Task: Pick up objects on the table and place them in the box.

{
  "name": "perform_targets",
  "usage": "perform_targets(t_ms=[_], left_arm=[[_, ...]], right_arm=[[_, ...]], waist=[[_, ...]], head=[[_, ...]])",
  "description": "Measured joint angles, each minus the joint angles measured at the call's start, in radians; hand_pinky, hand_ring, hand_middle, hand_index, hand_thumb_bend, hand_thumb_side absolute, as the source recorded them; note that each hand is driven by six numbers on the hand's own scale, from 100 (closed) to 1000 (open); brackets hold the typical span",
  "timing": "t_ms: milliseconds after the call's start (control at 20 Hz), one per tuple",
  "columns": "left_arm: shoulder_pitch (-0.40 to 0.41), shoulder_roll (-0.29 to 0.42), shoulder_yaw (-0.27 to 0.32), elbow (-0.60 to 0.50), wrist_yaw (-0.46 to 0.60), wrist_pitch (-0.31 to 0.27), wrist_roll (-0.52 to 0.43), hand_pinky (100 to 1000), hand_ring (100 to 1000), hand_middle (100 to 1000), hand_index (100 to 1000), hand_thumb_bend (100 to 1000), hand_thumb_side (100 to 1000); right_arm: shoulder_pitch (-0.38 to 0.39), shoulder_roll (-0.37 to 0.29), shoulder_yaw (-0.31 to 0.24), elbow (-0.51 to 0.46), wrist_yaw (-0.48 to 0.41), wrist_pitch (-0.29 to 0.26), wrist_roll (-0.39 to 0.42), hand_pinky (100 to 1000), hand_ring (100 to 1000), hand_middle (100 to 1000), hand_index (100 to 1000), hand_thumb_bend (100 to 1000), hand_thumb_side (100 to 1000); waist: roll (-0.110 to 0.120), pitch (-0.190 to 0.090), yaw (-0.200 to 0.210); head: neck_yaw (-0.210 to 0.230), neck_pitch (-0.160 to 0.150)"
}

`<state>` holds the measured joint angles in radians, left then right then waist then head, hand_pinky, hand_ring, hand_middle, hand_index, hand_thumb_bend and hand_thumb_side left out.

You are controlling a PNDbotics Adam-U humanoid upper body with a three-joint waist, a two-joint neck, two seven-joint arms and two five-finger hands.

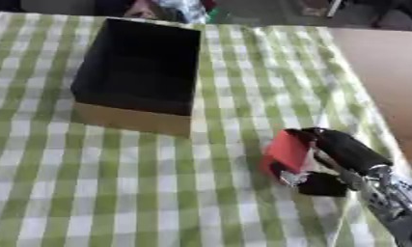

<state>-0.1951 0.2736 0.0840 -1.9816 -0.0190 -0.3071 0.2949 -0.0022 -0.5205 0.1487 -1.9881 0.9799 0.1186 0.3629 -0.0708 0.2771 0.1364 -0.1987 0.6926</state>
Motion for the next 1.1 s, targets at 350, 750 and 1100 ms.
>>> perform_targets(t_ms=[350,750,1100], left_arm=[[0.000,0.000,-0.005,0.000,0.000,0.003,-0.004,811,535,667,726,199,752],[-0.001,0.000,-0.005,0.000,0.000,0.004,-0.008,811,535,668,726,201,753],[-0.001,0.000,-0.005,0.000,0.000,0.004,-0.008,811,536,669,727,198,752]], right_arm=[[-0.012,0.006,0.005,-0.003,-0.064,0.000,-0.042,746,735,522,816,100,617],[-0.025,-0.005,0.001,-0.002,-0.131,0.012,-0.129,737,706,507,803,100,669],[-0.048,-0.059,-0.033,-0.001,-0.221,-0.018,-0.195,732,690,499,796,100,664]], waist=[[0.000,0.000,0.000],[-0.004,0.000,0.000],[-0.006,0.000,-0.001]], head=[[-0.002,0.000],[-0.002,-0.001],[-0.002,-0.001]])
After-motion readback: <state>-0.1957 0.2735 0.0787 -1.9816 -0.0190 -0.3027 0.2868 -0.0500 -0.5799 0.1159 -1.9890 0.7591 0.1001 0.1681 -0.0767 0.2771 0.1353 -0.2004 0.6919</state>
